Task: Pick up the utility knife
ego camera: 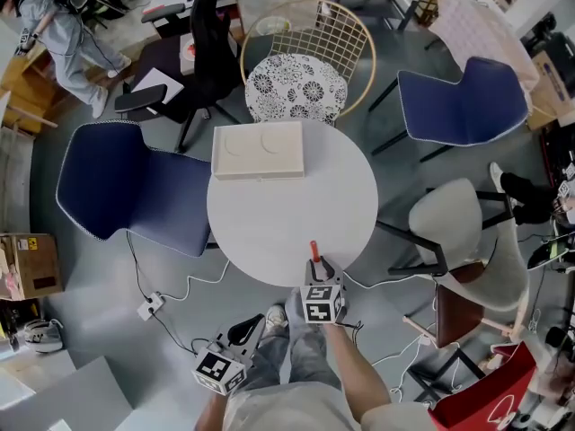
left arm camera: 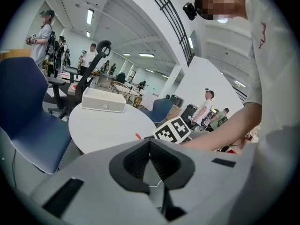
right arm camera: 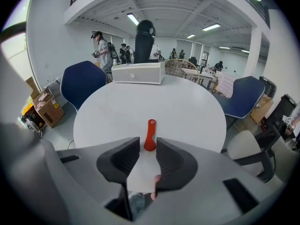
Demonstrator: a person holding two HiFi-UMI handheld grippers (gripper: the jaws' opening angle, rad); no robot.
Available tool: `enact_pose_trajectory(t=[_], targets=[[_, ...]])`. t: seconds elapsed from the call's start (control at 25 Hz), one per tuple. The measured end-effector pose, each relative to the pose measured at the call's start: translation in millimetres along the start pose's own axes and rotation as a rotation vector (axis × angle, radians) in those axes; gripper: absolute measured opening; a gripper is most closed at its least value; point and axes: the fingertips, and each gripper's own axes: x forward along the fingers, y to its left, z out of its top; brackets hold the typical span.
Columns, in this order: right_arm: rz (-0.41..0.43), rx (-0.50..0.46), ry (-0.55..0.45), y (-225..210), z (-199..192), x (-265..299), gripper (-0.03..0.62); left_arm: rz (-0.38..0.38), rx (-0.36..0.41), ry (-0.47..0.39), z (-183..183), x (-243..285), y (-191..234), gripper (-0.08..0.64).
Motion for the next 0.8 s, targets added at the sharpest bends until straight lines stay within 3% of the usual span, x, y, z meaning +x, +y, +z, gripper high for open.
enact_pose_trajectory(t=[0.24,0.8], targets=[[0.028,0.039,0.004,0.4,0.4,-0.4,0.083,0.004,0.001,-0.006,3.2,-1.1,2.0,0.012],[0.048,0.038,-0.022,-3.0,-1.4,-12.6,0.074,0.008,-0.005,-0.01,1.2,-1.5,-1.0,0.012]])
